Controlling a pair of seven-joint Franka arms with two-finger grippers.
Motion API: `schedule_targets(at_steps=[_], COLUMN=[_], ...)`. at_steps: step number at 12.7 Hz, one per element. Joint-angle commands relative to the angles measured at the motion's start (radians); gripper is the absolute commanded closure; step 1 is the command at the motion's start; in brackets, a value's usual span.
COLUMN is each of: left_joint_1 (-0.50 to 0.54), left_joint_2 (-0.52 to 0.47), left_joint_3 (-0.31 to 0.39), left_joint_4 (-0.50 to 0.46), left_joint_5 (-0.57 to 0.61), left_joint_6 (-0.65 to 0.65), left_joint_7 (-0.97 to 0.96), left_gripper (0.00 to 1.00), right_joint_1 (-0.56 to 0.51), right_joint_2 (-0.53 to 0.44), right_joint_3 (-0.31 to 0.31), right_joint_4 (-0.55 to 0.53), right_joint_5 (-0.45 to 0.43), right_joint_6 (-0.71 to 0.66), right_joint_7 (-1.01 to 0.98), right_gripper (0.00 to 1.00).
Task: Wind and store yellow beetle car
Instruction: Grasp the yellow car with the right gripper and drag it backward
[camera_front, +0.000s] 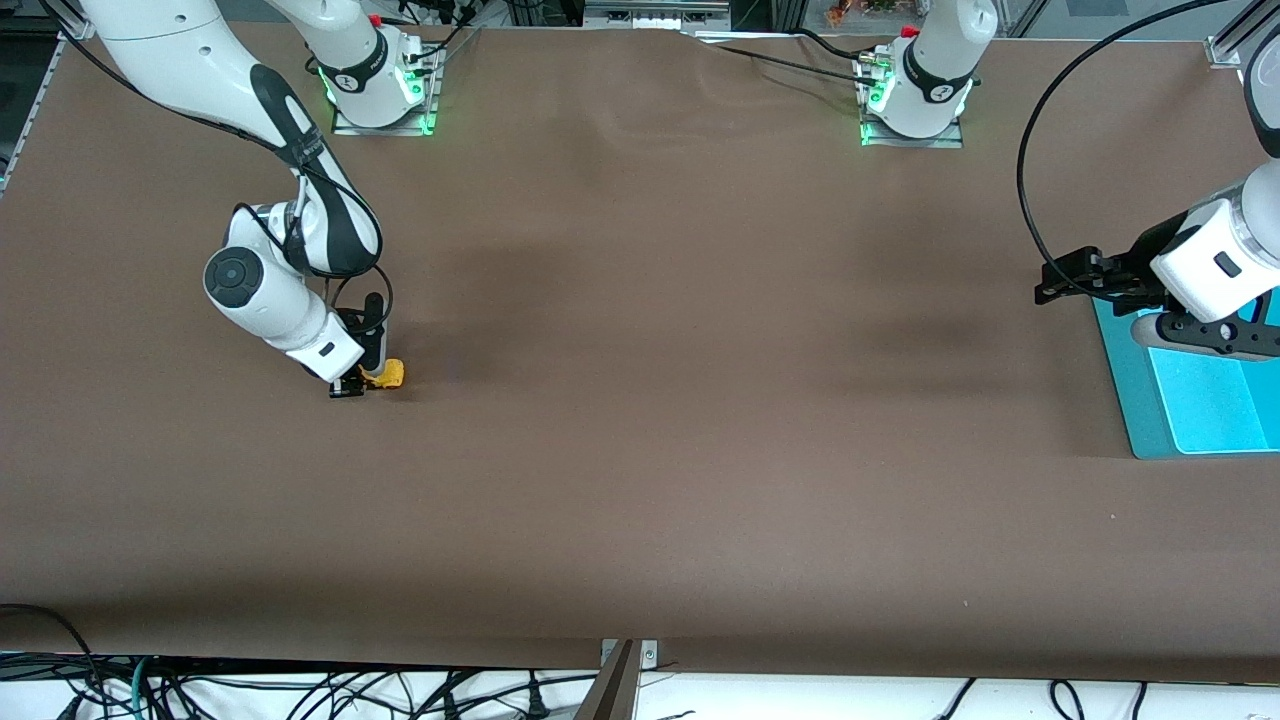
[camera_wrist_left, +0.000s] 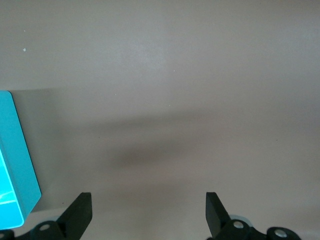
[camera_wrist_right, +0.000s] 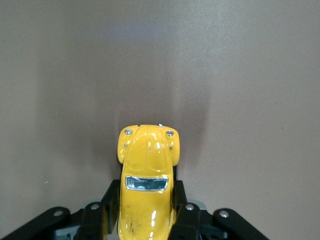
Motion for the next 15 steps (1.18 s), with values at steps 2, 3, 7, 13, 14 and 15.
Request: schedule_targets(at_steps=[2,3,7,13,14,15], left_joint_1=[-0.004,-0.004,-0.004,-0.004,-0.004,-0.004], left_joint_2=[0.010,0.010,0.010,0.010,0.010,0.011], left_joint_3=[0.001,0.001,0.001,0.001,0.001,0.000], left_joint_4=[0.019,0.019,0.019,0.019,0.019,0.019], left_joint_5=[-0.015,-0.015,-0.015,-0.015,-0.015,-0.015], left_joint_6=[0.002,0.002,0.002,0.002,0.002,0.002], left_joint_7=[-0.007,-0.007,-0.007,-0.008,-0.008,-0.008], left_gripper=[0.00,0.00,0.00,0.00,0.00,0.00], right_joint_1=[-0.060,-0.101,-0.244,-0.413,-0.437,-0.453], right_joint_2=[0.049,0.054,0.100,0.109,0.117,0.122], right_joint_3=[-0.008,-0.008,-0.006,-0.006,-0.006,-0.006], right_joint_4=[-0.004,-0.001,0.002,0.013,0.013,0.015], right_joint_5=[0.001,0.001,0.001,0.001,0.001,0.002], right_joint_6=[-0.019,-0.019,-0.014,-0.019,-0.019,-0.019], right_joint_7=[-0.059,-0.112,-0.274,-0.455,-0.464,-0.463], right_gripper=[0.94,0.94,0.93,0.92,0.92,0.92])
